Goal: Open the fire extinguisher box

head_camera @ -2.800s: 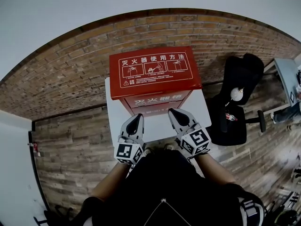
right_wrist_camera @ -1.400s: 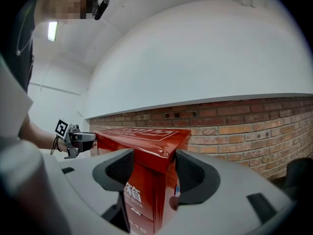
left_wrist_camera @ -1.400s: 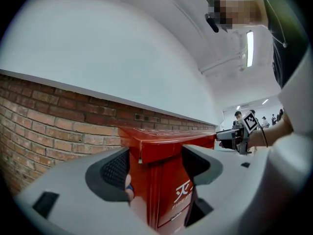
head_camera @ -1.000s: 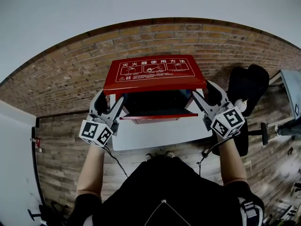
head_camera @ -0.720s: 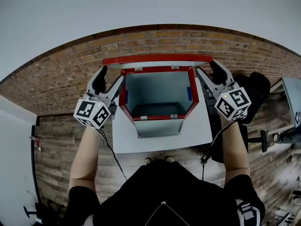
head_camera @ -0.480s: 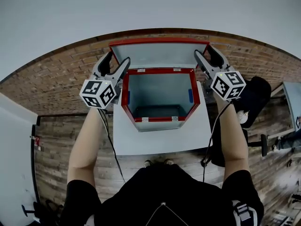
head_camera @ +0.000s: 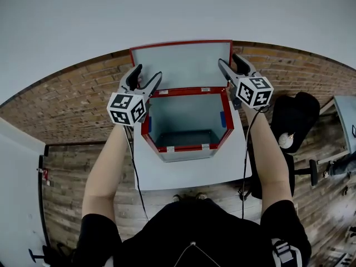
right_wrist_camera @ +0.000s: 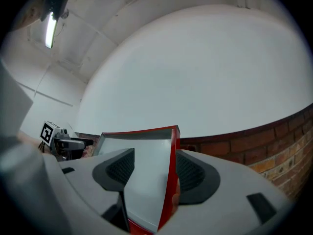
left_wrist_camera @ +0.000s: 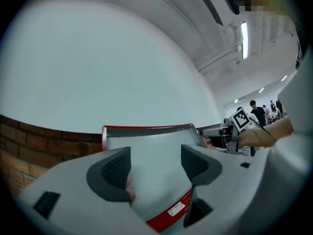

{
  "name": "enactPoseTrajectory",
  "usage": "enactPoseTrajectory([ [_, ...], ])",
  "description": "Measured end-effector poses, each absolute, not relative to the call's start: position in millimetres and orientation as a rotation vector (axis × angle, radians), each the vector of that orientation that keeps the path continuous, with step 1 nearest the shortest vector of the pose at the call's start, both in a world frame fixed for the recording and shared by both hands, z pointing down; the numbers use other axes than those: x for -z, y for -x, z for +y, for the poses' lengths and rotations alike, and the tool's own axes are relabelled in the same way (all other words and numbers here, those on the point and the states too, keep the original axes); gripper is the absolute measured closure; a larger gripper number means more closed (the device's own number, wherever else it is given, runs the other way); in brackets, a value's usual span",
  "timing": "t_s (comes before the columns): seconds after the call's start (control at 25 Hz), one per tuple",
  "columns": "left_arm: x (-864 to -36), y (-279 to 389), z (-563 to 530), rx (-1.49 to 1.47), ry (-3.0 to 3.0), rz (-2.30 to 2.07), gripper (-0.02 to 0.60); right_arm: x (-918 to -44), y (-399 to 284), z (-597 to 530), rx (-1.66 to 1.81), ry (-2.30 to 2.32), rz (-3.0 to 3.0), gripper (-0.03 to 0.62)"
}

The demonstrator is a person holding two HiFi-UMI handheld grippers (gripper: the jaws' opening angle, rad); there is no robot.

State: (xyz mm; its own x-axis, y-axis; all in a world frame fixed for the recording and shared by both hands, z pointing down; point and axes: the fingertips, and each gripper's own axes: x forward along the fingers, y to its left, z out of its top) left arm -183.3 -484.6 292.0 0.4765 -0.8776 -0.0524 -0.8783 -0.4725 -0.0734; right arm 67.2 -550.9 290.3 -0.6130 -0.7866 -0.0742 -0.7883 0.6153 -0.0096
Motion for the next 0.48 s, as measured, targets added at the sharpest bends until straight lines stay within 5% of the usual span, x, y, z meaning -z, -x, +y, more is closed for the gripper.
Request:
enactPoseTrajectory([
  [0.48, -412.8, 265.9, -342.2, -0.078, 2.699, 1.765, 0.210, -413.7, -150.1, -417.6, 0.312, 1.290, 2.712, 0.322],
])
